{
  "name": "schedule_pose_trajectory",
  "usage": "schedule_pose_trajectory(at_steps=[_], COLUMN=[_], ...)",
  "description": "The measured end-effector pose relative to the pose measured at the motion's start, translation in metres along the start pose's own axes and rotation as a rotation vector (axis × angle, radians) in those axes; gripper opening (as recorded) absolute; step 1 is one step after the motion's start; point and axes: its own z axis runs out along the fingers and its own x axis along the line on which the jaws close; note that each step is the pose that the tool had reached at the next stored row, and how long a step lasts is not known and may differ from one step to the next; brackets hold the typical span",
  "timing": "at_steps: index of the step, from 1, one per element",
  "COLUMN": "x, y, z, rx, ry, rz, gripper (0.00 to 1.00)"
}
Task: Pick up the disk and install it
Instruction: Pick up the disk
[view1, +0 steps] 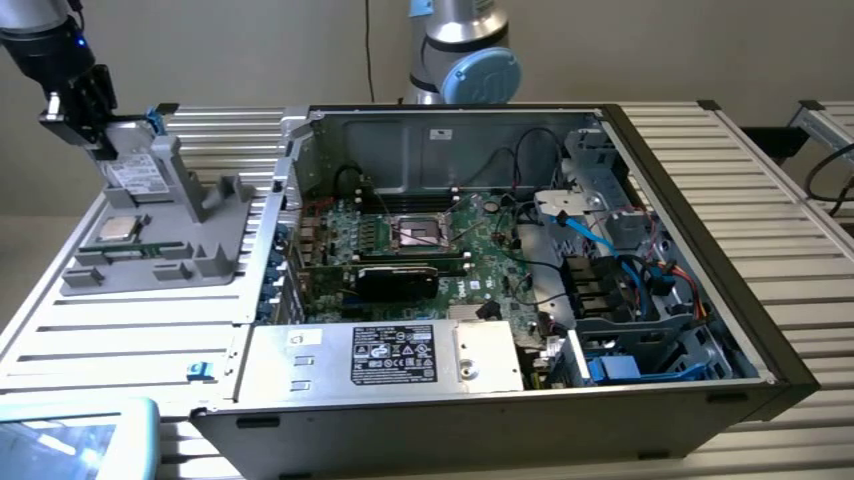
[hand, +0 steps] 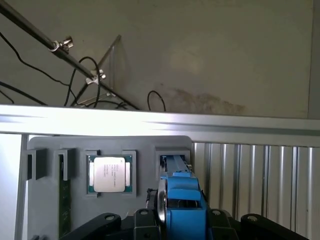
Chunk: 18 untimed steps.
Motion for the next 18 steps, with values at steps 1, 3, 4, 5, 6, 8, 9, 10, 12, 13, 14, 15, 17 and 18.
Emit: schedule_pose_trajectory(at_steps=[1,3,4,5,6,8,9,10,12,13,14,15,17,18], x=[0.0,0.0,0.0,0.0,0.0,0.0,0.0001,0.0001,0.0,-0.0002,-0.0002,-0.0002,-0.0002,-0.0002], y=[0.0,0.0,-0.0001,0.0,-0.0001,-0.0001,-0.0001,-0.0001,0.0001,0.0002,0.0002,0.0002,0.0002,0.0002], z=[0.0,0.0001,0.0001,0.0001,0.0001,0.0001,0.0,0.0,-0.0024,-0.0062,-0.007,-0.0071,-0.0072,-0.0075], rx=[-0.0004,-0.001,-0.0011,-0.0011,-0.001,-0.001,-0.001,-0.001,-0.0013,-0.0013,-0.0011,-0.0009,-0.0007,-0.0009], ry=[0.0,-0.0001,-0.0001,-0.0001,-0.0001,-0.0001,-0.0001,-0.0001,-0.0002,-0.0001,-0.0001,-0.0001,-0.0002,-0.0001], rz=[0.0,0.0,0.0,0.0,0.0,0.0,0.0,0.0,0.0,0.0,0.0,0.0,0.0,0.0], gripper=[0.37,0.37,0.37,0.37,0.37,0.37,0.37,0.37,0.37,0.37,0.37,0.37,0.37,0.37])
